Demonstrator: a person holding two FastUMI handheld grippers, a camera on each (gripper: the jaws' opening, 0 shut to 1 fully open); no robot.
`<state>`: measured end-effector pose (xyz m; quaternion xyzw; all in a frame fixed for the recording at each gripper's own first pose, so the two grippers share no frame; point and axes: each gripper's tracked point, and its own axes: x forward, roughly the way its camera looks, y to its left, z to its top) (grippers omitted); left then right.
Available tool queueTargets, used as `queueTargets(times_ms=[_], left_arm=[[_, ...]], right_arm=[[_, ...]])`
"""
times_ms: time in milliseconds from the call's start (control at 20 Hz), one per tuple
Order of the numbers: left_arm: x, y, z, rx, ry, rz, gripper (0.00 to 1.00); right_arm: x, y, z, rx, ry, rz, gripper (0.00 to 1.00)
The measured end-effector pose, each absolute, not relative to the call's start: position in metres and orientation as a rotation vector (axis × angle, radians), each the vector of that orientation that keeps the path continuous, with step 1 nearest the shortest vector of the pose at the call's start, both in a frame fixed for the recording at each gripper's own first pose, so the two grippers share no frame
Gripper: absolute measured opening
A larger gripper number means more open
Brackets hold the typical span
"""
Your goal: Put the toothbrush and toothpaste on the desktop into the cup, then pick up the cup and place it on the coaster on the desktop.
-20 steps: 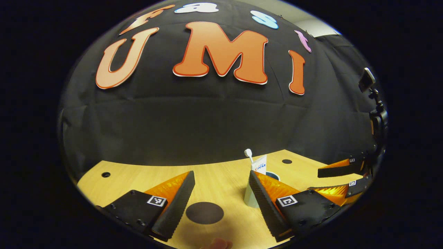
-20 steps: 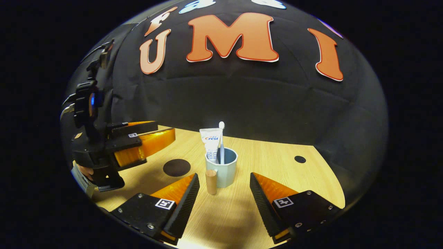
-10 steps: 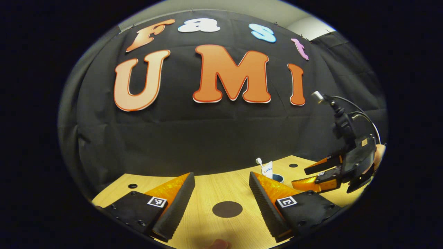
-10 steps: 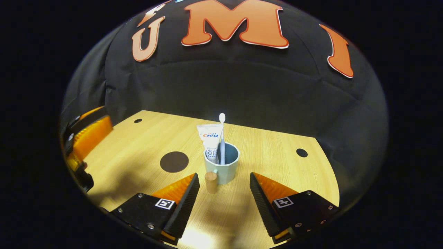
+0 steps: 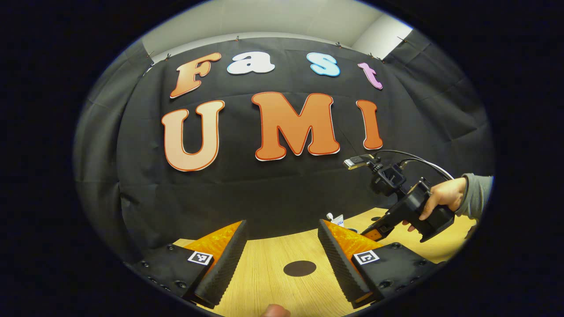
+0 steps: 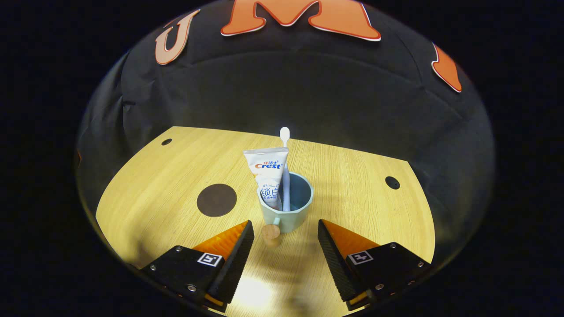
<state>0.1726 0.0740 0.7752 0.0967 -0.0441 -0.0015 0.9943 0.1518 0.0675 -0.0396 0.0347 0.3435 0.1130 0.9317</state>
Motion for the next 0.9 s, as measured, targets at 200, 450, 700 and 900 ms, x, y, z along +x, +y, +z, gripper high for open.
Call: queueTargets(times_ms=[200, 450, 700, 900], left_arm=[[0.170, 0.081, 0.768, 0.180, -0.077, 0.014, 0.98], [0.164, 0.097, 0.770, 0.163, -0.075, 0.043, 1.00], [0.159, 0.106, 0.764, 0.135, -0.061, 0.052, 1.00], [0.156, 0.115, 0.756, 0.116, -0.037, 0.057, 0.98]], right_arm=[[0.162, 0.068, -0.056, 0.051, 0.791, 0.215, 0.87], [0.170, 0.075, -0.075, 0.079, 0.903, 0.210, 0.83], [0.178, 0.085, -0.088, 0.043, 0.973, 0.188, 0.56], [0.179, 0.081, -0.082, 0.065, 0.990, 0.171, 0.30]])
